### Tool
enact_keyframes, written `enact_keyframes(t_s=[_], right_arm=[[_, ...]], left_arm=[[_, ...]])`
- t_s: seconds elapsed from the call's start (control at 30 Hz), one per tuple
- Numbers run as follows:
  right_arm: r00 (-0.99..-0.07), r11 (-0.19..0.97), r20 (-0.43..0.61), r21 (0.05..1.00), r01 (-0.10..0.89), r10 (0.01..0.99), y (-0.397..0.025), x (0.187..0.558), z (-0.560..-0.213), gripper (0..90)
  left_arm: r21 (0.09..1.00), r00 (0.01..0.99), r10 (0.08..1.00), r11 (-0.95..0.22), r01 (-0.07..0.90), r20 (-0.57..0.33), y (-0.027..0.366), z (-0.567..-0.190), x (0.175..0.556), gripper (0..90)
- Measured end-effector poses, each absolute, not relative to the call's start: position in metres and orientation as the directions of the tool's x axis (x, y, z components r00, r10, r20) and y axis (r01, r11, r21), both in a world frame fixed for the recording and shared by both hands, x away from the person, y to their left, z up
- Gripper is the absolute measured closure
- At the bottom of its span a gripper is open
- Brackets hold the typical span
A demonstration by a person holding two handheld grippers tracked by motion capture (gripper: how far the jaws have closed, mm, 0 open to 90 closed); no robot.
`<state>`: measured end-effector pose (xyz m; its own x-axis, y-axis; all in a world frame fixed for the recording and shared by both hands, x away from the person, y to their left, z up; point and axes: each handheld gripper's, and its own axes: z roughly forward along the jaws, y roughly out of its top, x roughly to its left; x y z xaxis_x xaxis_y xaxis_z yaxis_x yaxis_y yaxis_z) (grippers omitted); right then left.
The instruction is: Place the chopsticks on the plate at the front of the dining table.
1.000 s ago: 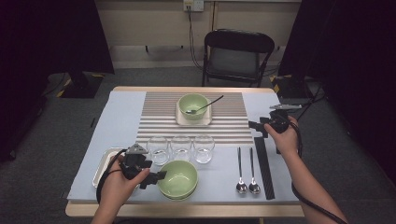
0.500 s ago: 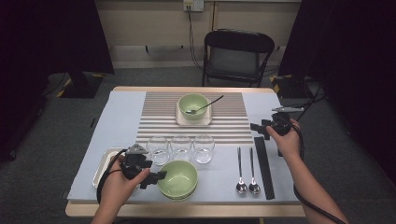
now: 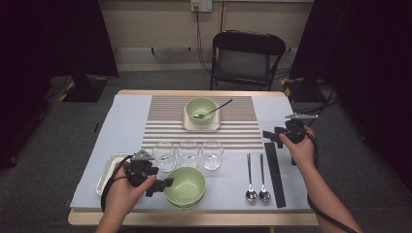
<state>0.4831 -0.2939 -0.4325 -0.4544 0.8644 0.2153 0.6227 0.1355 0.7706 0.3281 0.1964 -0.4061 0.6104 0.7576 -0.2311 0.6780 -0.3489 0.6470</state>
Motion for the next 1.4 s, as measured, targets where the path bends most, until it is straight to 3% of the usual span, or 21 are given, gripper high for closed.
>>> enact_keyframes(t_s=[0.9,1.4], right_arm=[[-0.428,0.162,0.174,0.751,0.640,0.887,-0.309,0.472,-0.451,33.2],[-0.420,0.184,0.154,0.729,0.659,0.894,-0.310,0.467,-0.460,42.7]], left_arm=[[0.647,0.610,0.760,-0.351,0.677,-0.226,0.197,-0.405,0.328,26.0],[0.649,0.607,0.763,-0.347,0.676,-0.224,0.198,-0.404,0.327,26.0]])
